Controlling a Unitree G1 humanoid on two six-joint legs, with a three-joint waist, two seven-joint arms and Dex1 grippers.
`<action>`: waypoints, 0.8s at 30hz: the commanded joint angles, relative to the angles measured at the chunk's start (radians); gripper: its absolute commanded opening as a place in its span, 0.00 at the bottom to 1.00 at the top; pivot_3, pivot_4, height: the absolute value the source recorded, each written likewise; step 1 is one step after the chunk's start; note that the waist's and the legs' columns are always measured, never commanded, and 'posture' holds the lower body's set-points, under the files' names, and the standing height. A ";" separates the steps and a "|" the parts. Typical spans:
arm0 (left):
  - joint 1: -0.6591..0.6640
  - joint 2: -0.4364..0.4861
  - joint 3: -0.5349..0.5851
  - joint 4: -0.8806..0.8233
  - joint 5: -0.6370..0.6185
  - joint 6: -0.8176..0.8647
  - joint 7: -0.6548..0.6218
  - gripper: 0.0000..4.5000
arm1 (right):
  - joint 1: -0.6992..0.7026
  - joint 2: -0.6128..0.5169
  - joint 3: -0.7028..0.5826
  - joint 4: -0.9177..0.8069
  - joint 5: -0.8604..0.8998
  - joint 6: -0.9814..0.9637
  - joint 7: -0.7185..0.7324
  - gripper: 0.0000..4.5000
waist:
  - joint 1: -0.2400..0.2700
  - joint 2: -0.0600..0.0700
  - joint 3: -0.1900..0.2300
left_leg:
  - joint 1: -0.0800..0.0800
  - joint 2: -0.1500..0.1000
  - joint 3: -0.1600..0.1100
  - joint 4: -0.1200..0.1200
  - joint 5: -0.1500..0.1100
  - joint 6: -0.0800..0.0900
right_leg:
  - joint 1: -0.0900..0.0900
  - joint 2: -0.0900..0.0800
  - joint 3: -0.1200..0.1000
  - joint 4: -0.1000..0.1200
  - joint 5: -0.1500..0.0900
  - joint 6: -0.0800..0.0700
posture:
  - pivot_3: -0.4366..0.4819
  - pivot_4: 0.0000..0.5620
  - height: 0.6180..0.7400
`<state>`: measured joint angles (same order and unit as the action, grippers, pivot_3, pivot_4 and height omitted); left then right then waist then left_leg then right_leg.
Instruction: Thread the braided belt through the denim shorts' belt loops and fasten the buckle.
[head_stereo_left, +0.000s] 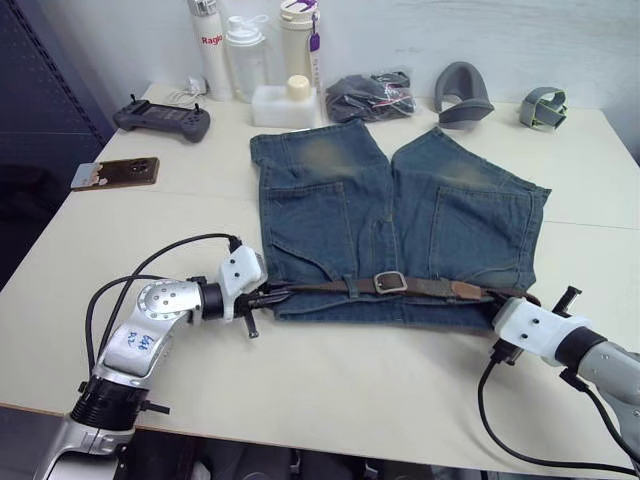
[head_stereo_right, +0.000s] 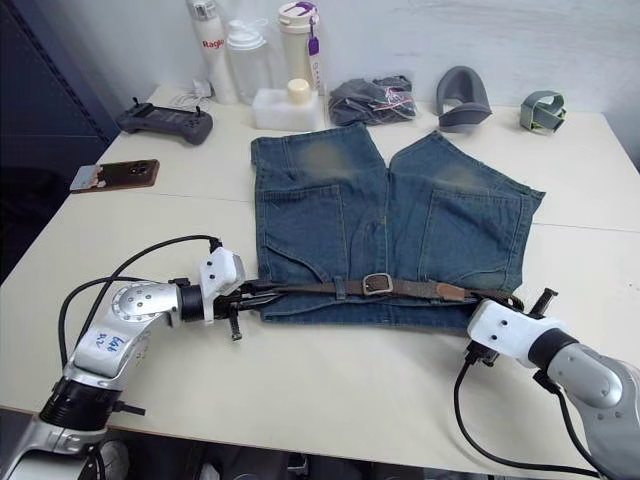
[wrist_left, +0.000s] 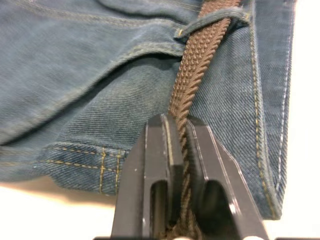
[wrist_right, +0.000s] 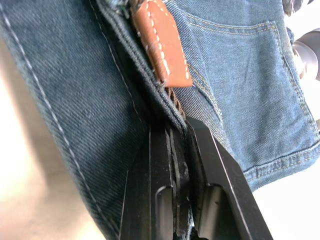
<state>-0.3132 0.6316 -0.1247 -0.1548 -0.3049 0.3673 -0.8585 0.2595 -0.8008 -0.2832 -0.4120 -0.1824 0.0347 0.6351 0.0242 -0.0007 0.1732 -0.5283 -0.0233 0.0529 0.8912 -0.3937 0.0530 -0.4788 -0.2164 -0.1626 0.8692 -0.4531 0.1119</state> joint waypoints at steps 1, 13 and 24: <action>-0.016 0.015 0.046 0.023 -0.050 0.051 -0.043 0.44 | 0.015 0.013 -0.046 -0.034 0.070 0.001 0.021 0.18 | 0.002 0.000 0.000 | 0.000 0.000 0.000 0.000 0.000 0.000 | 0.000 0.000 0.000 0.000 0.000 0.000 | 0.48 0.27 0.25; -0.170 0.153 0.179 0.114 -0.382 0.444 -0.316 1.00 | 0.006 -0.134 -0.395 -0.107 0.456 0.336 0.321 0.97 | 0.001 0.000 0.002 | -0.003 0.000 -0.001 0.000 -0.001 0.002 | -0.001 0.000 -0.001 -0.002 0.001 0.001 | 0.48 0.27 0.25; -0.122 0.123 0.331 0.171 -0.297 0.244 -0.184 1.00 | -0.234 -0.033 -0.350 0.108 0.673 0.462 0.259 0.97 | -0.012 -0.002 0.003 | -0.002 0.000 -0.001 -0.001 -0.001 0.003 | 0.001 -0.001 -0.002 -0.006 0.002 0.001 | 0.48 0.27 0.25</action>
<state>-0.4521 0.7543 0.1929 0.0201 -0.6396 0.6672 -1.0566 0.0412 -0.8425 -0.6551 -0.3187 0.4800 0.5147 0.9198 0.0126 -0.0024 0.1762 -0.5303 -0.0233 0.0523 0.8901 -0.3946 0.0562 -0.4782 -0.2175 -0.1643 0.8629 -0.4508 0.1131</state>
